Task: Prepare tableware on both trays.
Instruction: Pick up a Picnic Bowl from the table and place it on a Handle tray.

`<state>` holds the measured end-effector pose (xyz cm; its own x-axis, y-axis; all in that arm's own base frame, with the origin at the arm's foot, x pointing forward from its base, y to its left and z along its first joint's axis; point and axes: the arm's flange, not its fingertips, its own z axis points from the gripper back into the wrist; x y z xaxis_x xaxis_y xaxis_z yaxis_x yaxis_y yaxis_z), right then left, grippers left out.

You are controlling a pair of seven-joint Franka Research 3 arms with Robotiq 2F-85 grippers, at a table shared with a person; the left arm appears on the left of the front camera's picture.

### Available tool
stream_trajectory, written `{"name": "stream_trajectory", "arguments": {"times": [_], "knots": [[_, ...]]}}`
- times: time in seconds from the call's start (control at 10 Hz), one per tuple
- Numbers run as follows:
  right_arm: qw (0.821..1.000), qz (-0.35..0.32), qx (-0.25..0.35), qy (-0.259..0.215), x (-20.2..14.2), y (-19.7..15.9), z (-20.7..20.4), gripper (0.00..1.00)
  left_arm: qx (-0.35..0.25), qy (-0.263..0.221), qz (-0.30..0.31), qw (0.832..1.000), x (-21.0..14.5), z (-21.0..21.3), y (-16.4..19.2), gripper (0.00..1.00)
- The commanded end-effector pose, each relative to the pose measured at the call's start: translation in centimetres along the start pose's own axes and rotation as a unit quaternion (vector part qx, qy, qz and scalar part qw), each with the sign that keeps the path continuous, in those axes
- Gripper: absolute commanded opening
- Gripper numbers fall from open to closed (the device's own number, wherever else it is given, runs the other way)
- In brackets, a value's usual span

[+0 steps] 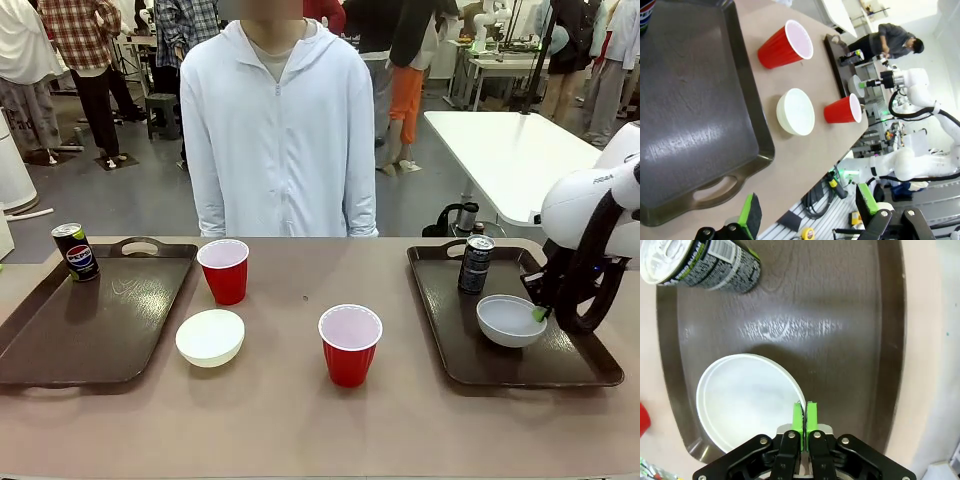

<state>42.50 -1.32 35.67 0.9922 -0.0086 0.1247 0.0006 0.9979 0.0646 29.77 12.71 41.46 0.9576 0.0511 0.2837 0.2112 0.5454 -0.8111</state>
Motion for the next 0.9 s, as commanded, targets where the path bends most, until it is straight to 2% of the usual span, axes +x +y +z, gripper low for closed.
{"name": "stream_trajectory", "arguments": {"times": [0.0,0.1,0.2,0.3,0.4,0.8], "knots": [[1.000,0.017,0.025,-0.003,0.4,0.1,-0.5,0.63,-0.005,-0.004,0.002,1.000,0.0,0.1,0.0,1.00],[1.000,0.018,0.025,0.000,0.4,0.1,-0.4,0.63,-0.005,-0.004,0.002,1.000,0.0,0.1,0.0,1.00],[1.000,0.018,0.025,0.002,0.3,0.2,-0.3,1.00,-0.005,-0.004,0.002,1.000,0.0,0.1,0.0,1.00],[1.000,0.019,0.021,0.001,0.1,0.3,0.1,0.67,-0.005,-0.004,0.002,1.000,0.0,0.1,0.0,1.00],[1.000,0.020,0.017,0.003,-0.3,0.5,1.0,1.00,-0.005,-0.004,0.002,1.000,0.0,0.1,0.0,1.00],[0.999,0.030,0.002,0.009,-2.9,1.2,6.7,1.00,-0.005,-0.004,0.002,1.000,0.0,0.1,0.0,1.00]]}}
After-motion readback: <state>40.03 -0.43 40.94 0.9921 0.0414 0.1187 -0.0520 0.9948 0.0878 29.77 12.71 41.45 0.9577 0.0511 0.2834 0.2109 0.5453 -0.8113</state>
